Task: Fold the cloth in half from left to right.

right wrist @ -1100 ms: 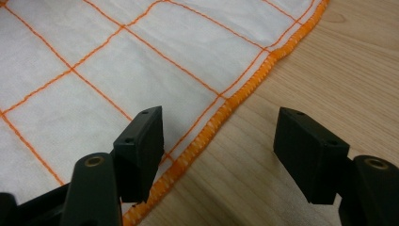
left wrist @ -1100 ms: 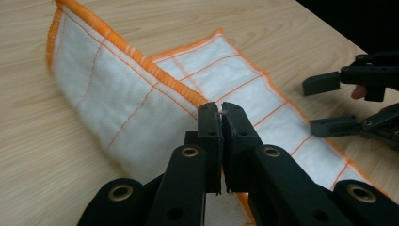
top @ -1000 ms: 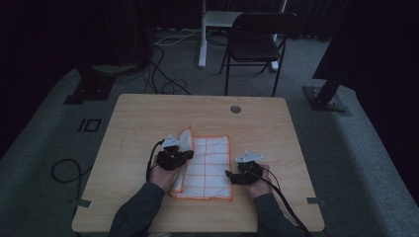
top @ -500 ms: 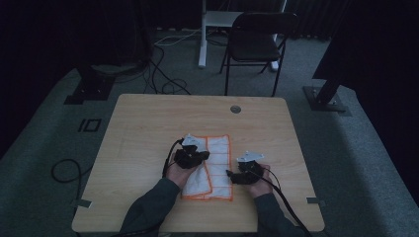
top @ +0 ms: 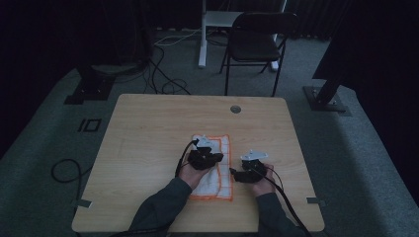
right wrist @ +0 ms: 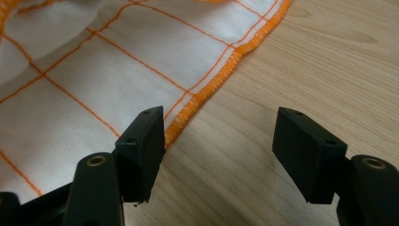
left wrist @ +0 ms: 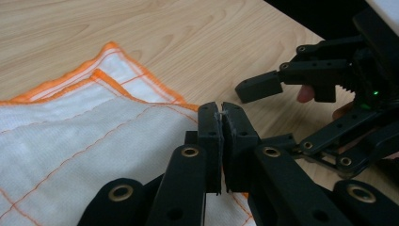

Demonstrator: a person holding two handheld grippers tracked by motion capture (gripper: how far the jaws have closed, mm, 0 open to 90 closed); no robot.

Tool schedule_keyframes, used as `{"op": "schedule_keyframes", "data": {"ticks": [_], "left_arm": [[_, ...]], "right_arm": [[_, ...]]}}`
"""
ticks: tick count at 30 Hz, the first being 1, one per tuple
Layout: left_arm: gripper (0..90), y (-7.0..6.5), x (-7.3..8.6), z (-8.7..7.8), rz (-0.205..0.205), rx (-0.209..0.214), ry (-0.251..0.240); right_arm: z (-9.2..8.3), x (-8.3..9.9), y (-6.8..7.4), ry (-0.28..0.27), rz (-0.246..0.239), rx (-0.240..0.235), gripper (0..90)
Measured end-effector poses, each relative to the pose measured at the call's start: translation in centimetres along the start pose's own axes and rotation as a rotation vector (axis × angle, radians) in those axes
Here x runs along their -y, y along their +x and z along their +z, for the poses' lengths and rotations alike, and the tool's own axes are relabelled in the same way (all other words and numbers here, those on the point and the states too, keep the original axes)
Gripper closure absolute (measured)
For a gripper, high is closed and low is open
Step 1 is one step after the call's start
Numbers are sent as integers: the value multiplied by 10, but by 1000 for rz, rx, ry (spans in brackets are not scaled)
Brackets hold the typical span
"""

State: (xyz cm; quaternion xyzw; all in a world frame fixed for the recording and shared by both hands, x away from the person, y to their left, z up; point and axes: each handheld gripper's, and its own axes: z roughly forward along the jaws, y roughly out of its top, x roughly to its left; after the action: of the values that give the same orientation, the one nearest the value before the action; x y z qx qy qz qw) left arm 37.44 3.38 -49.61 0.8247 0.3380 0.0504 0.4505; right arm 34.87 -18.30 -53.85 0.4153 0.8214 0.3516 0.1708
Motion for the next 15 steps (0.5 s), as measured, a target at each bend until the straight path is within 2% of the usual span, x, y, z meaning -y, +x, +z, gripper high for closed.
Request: {"op": "schedule_keyframes", "data": {"ticks": [5, 7, 9, 15], "left_arm": [[875, -6, -4, 5, 0, 21, -16], [839, -7, -4, 7, 3, 31, -19], [771, -6, -3, 8, 5, 30, -13], [737, 0, 2, 0, 1, 2, -2]], "right_arm": [[0, 0, -2, -2, 1, 5, 347], [0, 0, -2, -3, 1, 5, 348], [0, 0, -1, -2, 0, 4, 350], [-2, 0, 4, -4, -21, -7, 350]]}}
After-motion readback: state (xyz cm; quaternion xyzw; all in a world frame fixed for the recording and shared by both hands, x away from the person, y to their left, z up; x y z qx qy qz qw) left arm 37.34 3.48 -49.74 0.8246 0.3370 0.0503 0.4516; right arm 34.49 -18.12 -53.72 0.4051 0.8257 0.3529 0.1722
